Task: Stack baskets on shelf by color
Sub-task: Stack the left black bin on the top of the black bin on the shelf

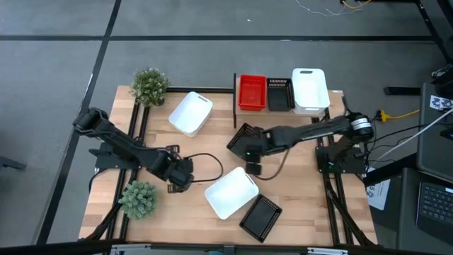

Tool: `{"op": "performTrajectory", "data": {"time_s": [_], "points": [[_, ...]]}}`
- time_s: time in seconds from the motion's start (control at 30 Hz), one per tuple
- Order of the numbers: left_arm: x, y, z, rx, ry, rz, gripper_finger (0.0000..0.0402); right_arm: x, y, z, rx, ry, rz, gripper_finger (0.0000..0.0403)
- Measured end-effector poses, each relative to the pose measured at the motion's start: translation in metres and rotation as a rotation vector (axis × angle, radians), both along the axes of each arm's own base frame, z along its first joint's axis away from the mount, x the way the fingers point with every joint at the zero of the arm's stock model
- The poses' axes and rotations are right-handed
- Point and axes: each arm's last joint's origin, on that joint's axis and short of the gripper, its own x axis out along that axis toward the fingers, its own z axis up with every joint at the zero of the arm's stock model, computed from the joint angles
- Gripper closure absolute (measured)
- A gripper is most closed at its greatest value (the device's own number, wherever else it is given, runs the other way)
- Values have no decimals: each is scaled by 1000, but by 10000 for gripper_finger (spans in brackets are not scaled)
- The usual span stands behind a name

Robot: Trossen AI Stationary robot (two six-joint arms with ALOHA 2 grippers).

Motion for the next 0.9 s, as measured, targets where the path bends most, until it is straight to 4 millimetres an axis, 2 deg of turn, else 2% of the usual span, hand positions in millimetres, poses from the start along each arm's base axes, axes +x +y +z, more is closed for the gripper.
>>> {"op": "performTrajectory", "data": {"time_s": [0.1,0.2,0.33,0.47,0.73,0.9], "points": [[-17,1,-7,-7,-12,39,401,20,-6,-10,82,-93,-12,276],[-32,2,-15,-15,-17,64,401,33,-9,-26,92,-111,-16,276],[-46,3,-19,-25,-73,48,402,42,-11,-49,90,-65,-27,276],[-56,6,-17,-13,-158,36,402,45,-13,-62,31,-43,-76,276],[-62,10,-12,-4,-234,42,402,46,-14,-69,-8,-16,-92,276],[-61,10,-12,-5,-234,42,402,43,-12,-60,-45,-51,-126,276]]}}
